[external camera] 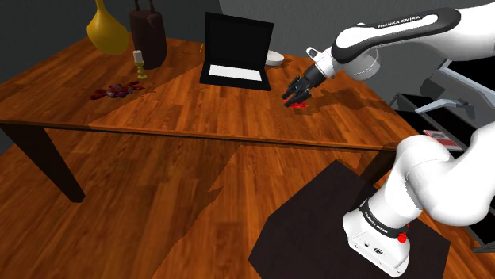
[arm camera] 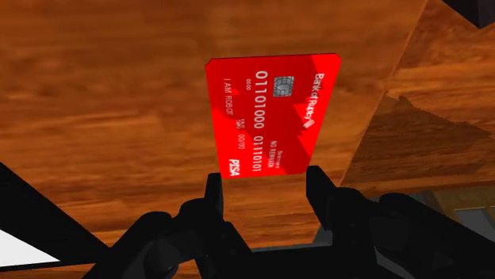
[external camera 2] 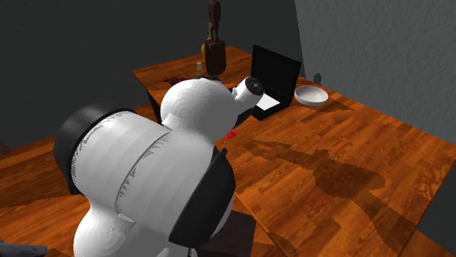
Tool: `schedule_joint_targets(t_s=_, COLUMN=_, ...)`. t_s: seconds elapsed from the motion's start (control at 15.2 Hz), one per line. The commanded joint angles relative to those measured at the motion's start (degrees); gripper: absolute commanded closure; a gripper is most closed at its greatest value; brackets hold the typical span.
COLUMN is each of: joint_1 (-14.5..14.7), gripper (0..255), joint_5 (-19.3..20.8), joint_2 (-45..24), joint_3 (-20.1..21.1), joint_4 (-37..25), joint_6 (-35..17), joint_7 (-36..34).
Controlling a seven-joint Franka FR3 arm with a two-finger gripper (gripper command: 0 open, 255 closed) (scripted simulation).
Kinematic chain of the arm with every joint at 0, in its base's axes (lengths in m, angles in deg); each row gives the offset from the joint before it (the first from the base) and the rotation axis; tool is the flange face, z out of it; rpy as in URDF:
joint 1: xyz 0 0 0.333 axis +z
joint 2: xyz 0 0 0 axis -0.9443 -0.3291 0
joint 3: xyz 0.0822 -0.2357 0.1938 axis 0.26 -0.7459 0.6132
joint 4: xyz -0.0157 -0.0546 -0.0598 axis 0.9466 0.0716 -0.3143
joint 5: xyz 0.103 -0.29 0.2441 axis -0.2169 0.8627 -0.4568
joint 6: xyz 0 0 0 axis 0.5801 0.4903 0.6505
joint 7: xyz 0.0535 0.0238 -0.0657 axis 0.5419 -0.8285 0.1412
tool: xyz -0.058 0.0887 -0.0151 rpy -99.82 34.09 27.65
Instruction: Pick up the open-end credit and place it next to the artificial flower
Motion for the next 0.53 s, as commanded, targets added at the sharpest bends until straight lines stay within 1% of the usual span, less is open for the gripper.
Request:
schedule_joint_targets(t_s=0.0, joint_1=-1.21, gripper=255, joint_5=1.22, joint_2=0.98, joint_3=1.23, joint_4=-0.65, joint_6=1.51, joint_7=-1.45)
schedule_joint_targets(t_s=0.2, joint_1=-2.29, gripper=255, joint_5=2.36, joint_2=1.94, joint_3=2.55, joint_4=-1.68, joint_6=3.35, joint_7=-3.07)
schedule_joint_targets(t_s=0.46, joint_1=4.15, gripper=255, joint_5=-2.89, joint_2=-4.47, joint_3=2.17, joint_4=-5.83, joint_6=0.77, joint_7=-3.95)
